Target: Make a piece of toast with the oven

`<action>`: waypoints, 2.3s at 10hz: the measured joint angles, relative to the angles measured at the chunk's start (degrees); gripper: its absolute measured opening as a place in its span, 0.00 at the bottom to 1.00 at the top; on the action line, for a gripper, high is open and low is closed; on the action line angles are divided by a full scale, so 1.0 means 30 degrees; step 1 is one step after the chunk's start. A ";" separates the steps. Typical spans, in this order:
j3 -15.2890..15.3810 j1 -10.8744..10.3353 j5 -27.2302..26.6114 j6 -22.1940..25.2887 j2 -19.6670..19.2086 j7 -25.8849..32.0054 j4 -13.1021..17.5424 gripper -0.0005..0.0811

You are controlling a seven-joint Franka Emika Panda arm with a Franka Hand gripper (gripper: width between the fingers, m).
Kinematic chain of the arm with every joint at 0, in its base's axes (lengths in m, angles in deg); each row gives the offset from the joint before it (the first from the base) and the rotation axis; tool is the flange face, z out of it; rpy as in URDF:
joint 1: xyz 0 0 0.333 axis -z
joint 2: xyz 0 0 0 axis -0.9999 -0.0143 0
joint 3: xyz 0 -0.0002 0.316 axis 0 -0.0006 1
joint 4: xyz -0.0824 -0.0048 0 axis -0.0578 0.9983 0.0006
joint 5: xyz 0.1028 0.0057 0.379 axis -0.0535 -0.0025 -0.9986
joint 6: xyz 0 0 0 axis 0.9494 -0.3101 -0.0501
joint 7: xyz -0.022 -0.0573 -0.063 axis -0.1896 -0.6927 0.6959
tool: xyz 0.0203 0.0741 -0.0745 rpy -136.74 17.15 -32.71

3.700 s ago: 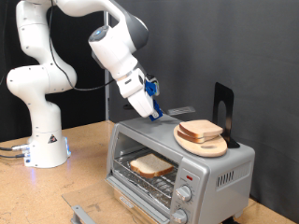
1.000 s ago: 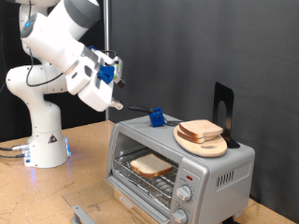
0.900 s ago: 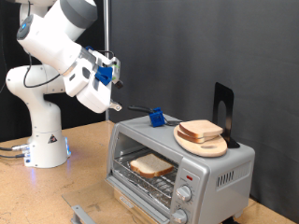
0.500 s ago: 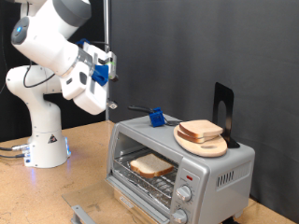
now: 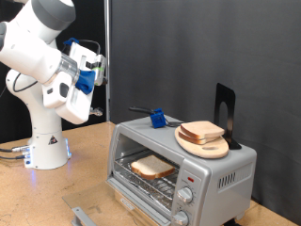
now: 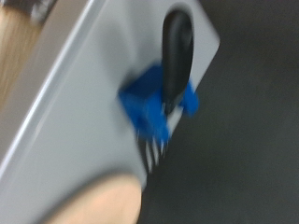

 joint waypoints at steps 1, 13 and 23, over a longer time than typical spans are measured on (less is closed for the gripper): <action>0.0022 0.0002 0.0775 0.1072 -0.0210 -0.2036 0.0260 0.84; -0.2080 0.1182 -0.0791 0.2064 -0.1050 -0.4073 0.0672 0.84; -0.4217 0.2235 -0.0168 -0.0699 -0.6038 0.1189 0.1332 0.84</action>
